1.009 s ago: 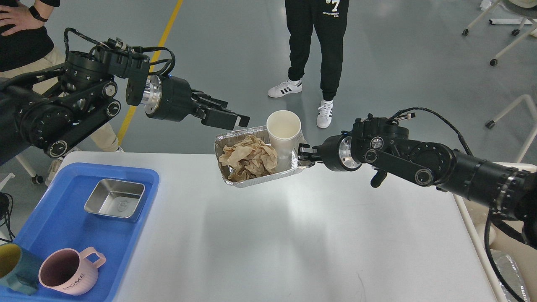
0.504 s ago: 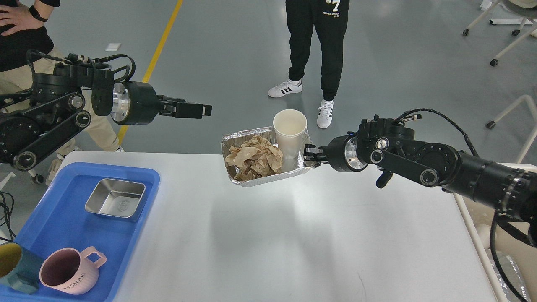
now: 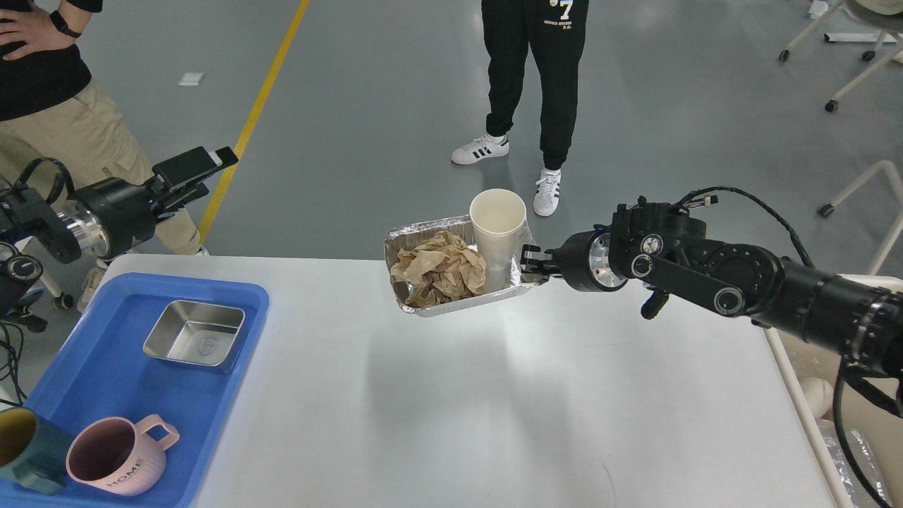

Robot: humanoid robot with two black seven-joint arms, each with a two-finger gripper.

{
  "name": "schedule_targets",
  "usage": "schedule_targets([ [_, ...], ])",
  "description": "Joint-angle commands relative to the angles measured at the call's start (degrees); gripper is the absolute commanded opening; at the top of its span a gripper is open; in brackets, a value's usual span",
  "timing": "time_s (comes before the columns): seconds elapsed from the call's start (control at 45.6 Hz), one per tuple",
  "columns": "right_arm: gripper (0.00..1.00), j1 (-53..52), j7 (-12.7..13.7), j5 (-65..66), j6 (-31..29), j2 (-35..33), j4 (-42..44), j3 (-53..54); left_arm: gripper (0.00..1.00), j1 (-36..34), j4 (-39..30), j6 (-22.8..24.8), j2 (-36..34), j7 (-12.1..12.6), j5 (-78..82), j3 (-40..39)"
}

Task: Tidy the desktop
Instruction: 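Withdraw the left gripper up and away from the foil tray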

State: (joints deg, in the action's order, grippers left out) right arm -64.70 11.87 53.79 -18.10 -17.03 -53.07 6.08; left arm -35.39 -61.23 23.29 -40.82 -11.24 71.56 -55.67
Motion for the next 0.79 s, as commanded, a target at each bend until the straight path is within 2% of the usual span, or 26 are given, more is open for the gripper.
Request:
schedule_targets([
  [0.0, 0.00, 0.02, 0.00, 0.00, 0.08, -0.03, -0.01, -0.01, 0.97, 2.25, 0.93, 0.26, -1.02, -2.46, -5.27, -1.54],
  [0.088, 0.00, 0.02, 0.00, 0.00, 0.08, -0.11, -0.01, -0.01, 0.97, 5.06, 1.55, 0.97, -1.81, -3.08, -14.58, -1.98],
  [0.175, 0.00, 0.02, 0.00, 0.00, 0.08, -0.20, -0.10, 0.07, 0.97, 7.70, 1.55, 1.67, -3.56, -1.86, -23.20, -2.07],
  [0.241, 0.00, 0.02, 0.00, 0.00, 0.08, -0.55, -0.10, -0.01, 0.97, 8.14, 1.55, 2.11, -4.01, 0.16, -28.04, -2.59],
  [0.285, 0.00, 0.02, 0.00, 0.00, 0.08, -0.64, -0.19, -0.01, 0.98, 8.58, 1.72, 0.97, -3.66, 2.45, -34.01, -4.35],
  [0.46, 0.00, 0.02, 0.00, 0.00, 0.08, -1.17, -0.28, 0.07, 0.98, 10.69, 2.16, -0.35, -3.65, 6.40, -47.38, -7.52],
  [0.767, 0.00, 0.63, 0.00, -0.18, 0.17, -3.36, -0.28, 0.87, 0.97, 14.73, 5.32, 1.05, -0.85, 6.94, -59.42, -13.40],
])
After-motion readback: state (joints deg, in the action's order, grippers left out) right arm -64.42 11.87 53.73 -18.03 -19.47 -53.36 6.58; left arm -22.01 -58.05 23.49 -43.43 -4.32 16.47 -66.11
